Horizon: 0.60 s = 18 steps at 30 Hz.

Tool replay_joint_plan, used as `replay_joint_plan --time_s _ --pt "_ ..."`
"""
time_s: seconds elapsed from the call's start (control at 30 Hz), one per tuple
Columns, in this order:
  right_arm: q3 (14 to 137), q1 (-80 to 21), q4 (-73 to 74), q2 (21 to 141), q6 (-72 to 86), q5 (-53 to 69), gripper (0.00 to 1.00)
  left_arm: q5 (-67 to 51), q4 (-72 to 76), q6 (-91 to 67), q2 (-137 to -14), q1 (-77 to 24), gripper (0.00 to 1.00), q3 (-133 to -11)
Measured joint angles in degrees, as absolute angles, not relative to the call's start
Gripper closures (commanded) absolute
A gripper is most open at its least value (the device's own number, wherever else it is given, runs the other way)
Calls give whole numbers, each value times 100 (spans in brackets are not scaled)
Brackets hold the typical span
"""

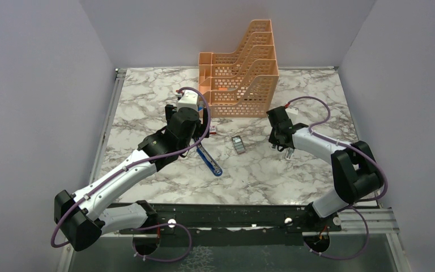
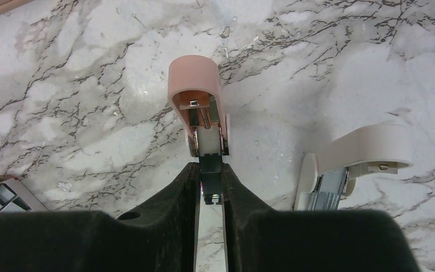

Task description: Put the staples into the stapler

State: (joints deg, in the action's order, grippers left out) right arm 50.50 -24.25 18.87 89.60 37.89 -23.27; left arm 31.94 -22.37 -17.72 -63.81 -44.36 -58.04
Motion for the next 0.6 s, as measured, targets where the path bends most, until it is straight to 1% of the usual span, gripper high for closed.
replay_joint_plan --time_s 0.6 --pt "5050 -2425 1850 8969 3750 -2324 77 3194 -2237 -1769 -6383 -4436 6 -5804"
